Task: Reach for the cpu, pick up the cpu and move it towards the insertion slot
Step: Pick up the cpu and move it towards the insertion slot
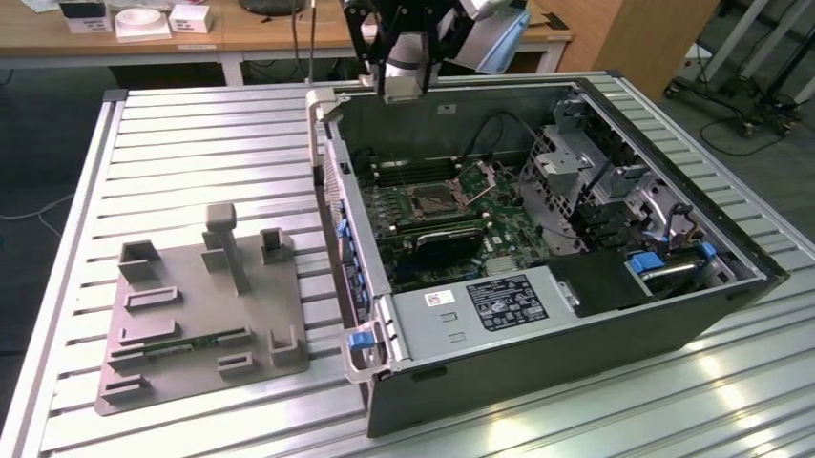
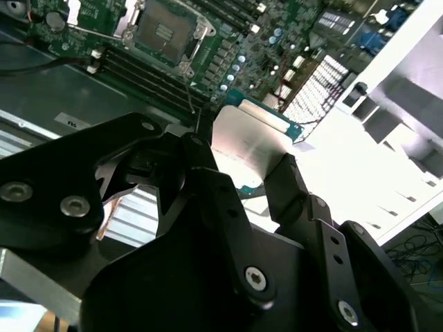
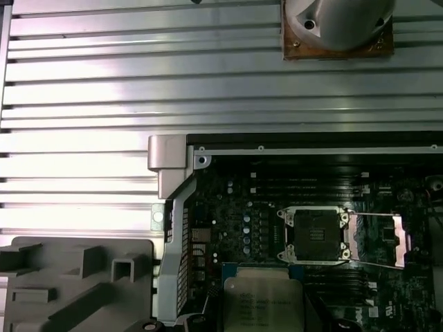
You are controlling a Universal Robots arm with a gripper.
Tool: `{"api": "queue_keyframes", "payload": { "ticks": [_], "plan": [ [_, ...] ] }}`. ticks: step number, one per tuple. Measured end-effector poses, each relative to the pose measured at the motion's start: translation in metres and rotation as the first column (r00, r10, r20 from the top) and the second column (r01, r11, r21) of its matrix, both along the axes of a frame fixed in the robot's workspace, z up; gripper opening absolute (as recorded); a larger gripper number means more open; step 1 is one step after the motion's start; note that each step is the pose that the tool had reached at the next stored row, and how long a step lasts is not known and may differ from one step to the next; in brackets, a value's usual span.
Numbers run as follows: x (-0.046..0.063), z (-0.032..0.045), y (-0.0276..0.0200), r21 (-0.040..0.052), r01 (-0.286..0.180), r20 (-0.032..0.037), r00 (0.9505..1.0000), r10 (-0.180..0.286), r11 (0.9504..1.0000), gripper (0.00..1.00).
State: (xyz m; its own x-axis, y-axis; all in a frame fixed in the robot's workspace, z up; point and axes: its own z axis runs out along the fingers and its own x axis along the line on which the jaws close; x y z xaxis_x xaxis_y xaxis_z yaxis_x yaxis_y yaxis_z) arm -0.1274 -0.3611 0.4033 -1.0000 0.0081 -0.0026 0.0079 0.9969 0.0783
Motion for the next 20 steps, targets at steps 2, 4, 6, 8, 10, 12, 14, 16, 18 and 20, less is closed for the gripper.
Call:
{"api": "queue_keyframes", "payload": {
  "ticks": [2,4,6,8,10,12,14,16,18,20],
  "plan": [
    [0.004,-0.0002,0.0042,0.0001,0.0,0.0,1.0,0.0,1.0,0.54],
    [0.007,-0.0004,0.0077,0.0002,0.0,0.0,1.0,0.0,1.0,0.54],
    [0.01,-0.0005,0.0091,0.0002,0.0,0.0001,1.0,0.0,1.0,0.54],
    [0.01,-0.0004,0.0094,0.0001,0.0,0.0,1.0,0.0,1.0,0.54],
    [0.01,-0.0005,0.0094,0.0002,0.0,0.0,1.0,0.0,1.0,0.54],
    [0.01,-0.0005,0.0094,0.0002,0.0,0.0,1.0,0.0,1.0,0.54],
    [0.011,-0.0005,0.0094,0.0001,0.0,0.0,1.0,0.0,1.0,0.54],
    [0.011,-0.0005,0.0095,0.0001,0.0,0.0,1.0,0.0,1.0,0.54],
    [0.013,-0.0005,0.0096,0.0001,0.0,0.0,1.0,0.0,1.0,0.54],
    [0.014,-0.0006,0.0098,0.0001,0.0,0.0,1.0,0.0,1.0,0.54]
  ]
}}
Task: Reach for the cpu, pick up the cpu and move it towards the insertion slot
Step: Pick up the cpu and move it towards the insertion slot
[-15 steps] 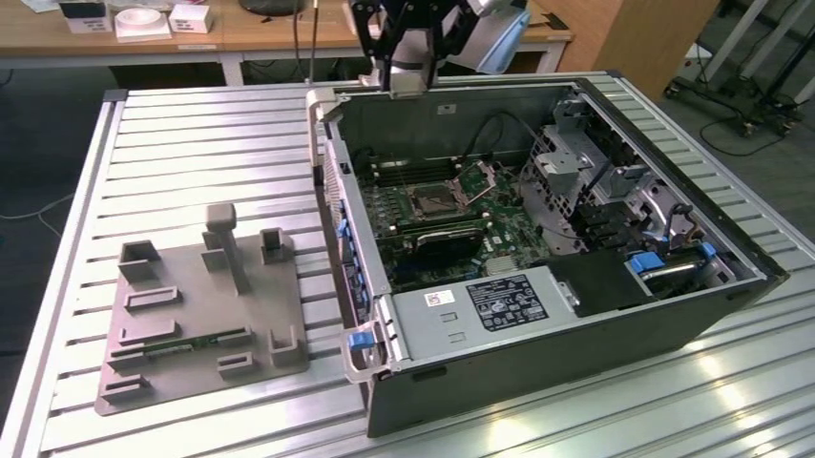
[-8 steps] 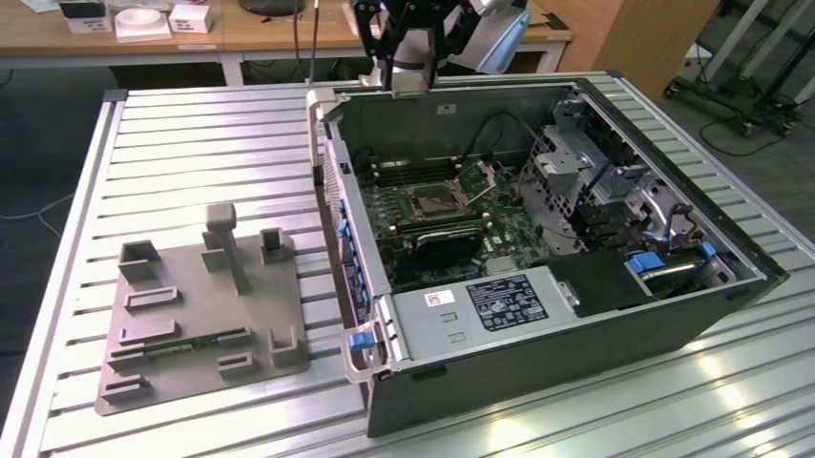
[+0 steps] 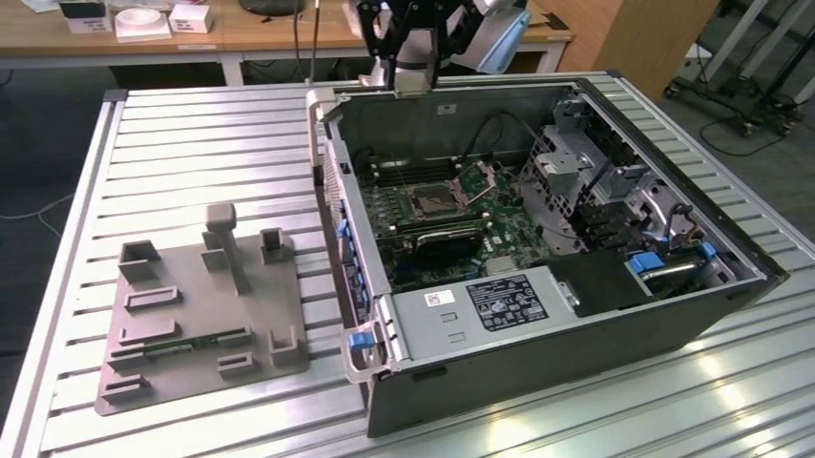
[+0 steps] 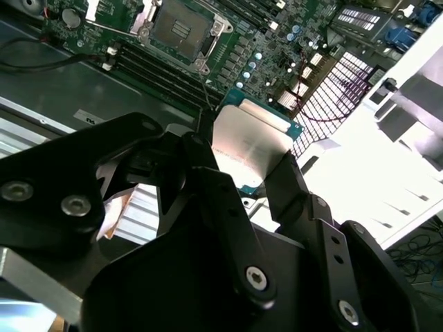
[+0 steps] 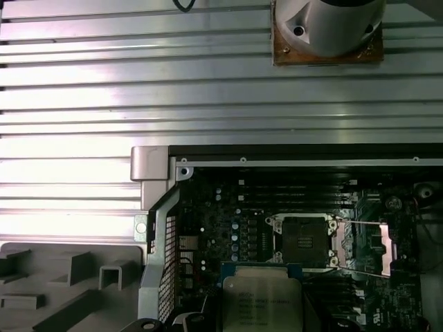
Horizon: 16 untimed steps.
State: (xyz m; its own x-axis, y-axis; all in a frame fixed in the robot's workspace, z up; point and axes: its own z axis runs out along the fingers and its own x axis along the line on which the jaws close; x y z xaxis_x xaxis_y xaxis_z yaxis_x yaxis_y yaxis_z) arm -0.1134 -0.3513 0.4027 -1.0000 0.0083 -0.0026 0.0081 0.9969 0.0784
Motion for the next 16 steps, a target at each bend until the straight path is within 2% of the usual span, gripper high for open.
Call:
{"api": "queue_keyframes", "payload": {
  "ticks": [16],
  "plan": [
    [0.019,-0.0004,0.005,-0.0001,0.0,0.0,1.0,0.0,1.0,0.54]
  ]
}}
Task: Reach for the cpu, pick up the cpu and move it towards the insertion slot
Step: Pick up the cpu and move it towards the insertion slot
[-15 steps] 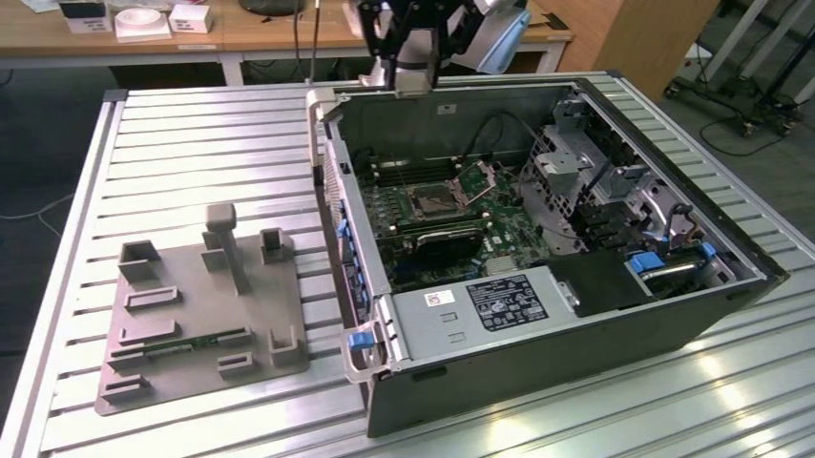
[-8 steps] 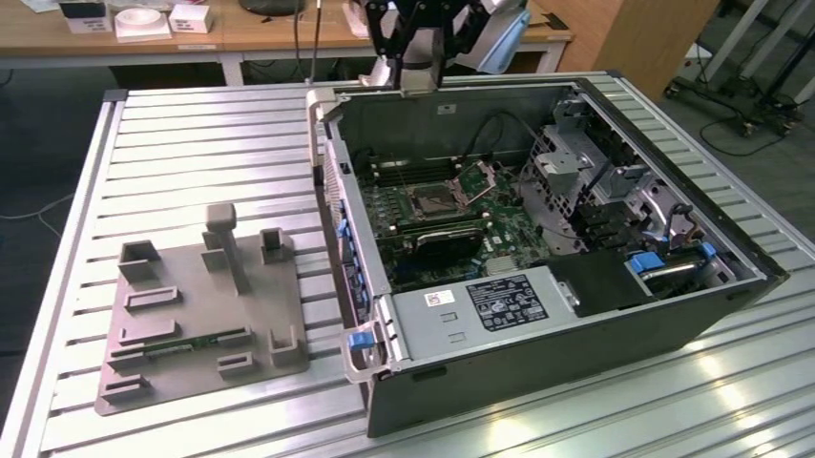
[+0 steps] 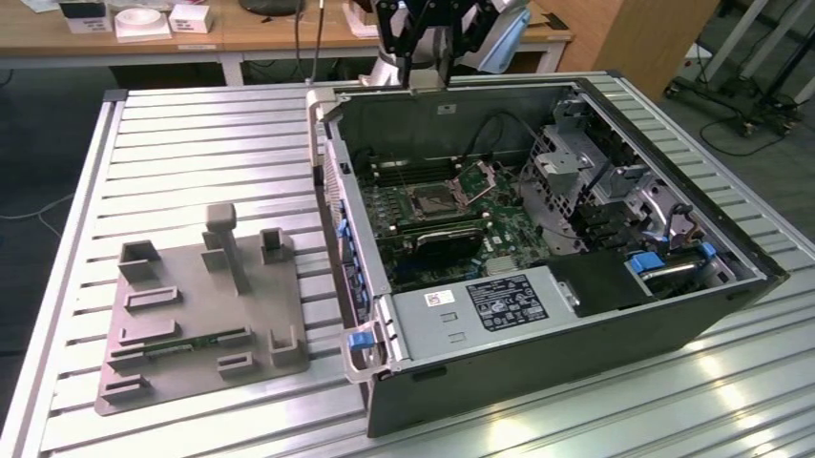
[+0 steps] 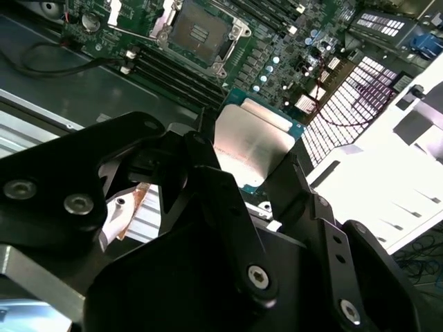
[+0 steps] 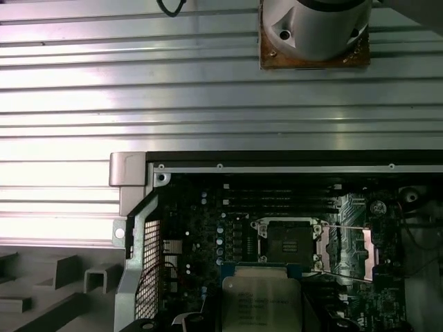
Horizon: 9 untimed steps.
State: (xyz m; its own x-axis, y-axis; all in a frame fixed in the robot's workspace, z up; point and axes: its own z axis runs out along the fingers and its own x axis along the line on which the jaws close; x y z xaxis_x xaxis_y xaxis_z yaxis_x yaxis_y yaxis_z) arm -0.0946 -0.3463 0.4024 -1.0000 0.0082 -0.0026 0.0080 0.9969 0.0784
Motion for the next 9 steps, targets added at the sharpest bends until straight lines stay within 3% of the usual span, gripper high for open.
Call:
{"api": "queue_keyframes", "payload": {
  "ticks": [9],
  "plan": [
    [0.0002,-0.0002,0.0011,0.0002,0.0,0.0001,1.0,0.0,1.0,0.54]
  ]
}}
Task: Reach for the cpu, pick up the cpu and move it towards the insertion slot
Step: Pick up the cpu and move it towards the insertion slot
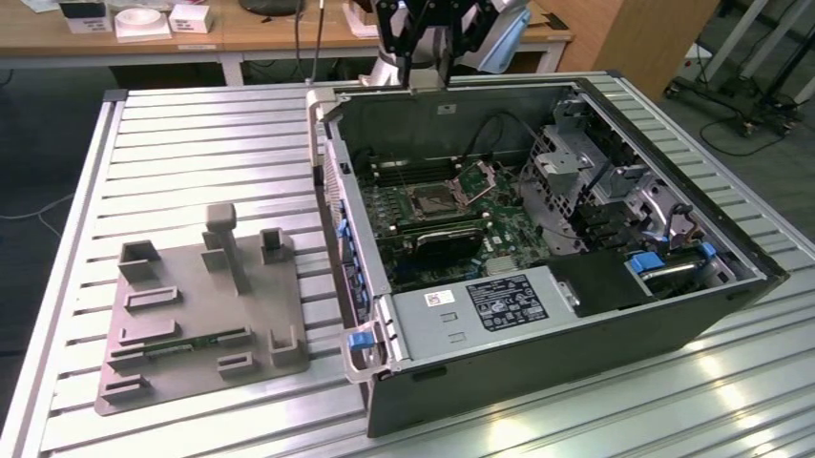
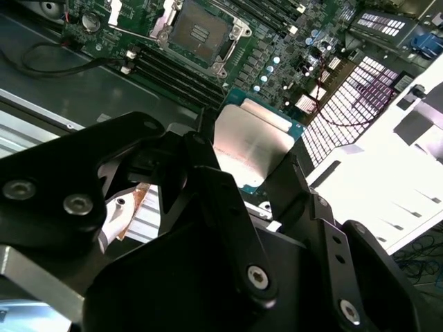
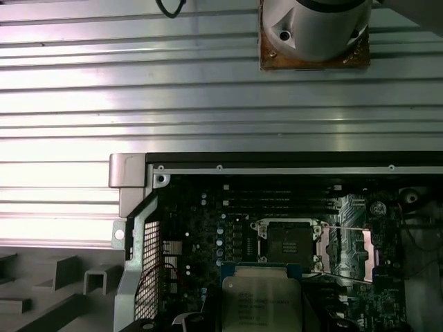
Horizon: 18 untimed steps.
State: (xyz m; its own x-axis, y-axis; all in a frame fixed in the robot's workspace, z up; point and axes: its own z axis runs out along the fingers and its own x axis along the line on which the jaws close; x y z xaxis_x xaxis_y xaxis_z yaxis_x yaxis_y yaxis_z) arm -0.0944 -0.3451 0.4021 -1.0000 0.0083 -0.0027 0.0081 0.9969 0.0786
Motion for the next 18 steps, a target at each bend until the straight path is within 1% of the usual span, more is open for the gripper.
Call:
{"api": "queue_keyframes", "payload": {
  "ticks": [12,18],
  "plan": [
    [0.004,-0.0005,0.0085,0.0,0.0,0.0,1.0,0.0,1.0,0.54],
    [0.008,-0.0006,0.0111,-0.0001,0.0,-0.0001,1.0,0.0,1.0,0.54]
  ]
}}
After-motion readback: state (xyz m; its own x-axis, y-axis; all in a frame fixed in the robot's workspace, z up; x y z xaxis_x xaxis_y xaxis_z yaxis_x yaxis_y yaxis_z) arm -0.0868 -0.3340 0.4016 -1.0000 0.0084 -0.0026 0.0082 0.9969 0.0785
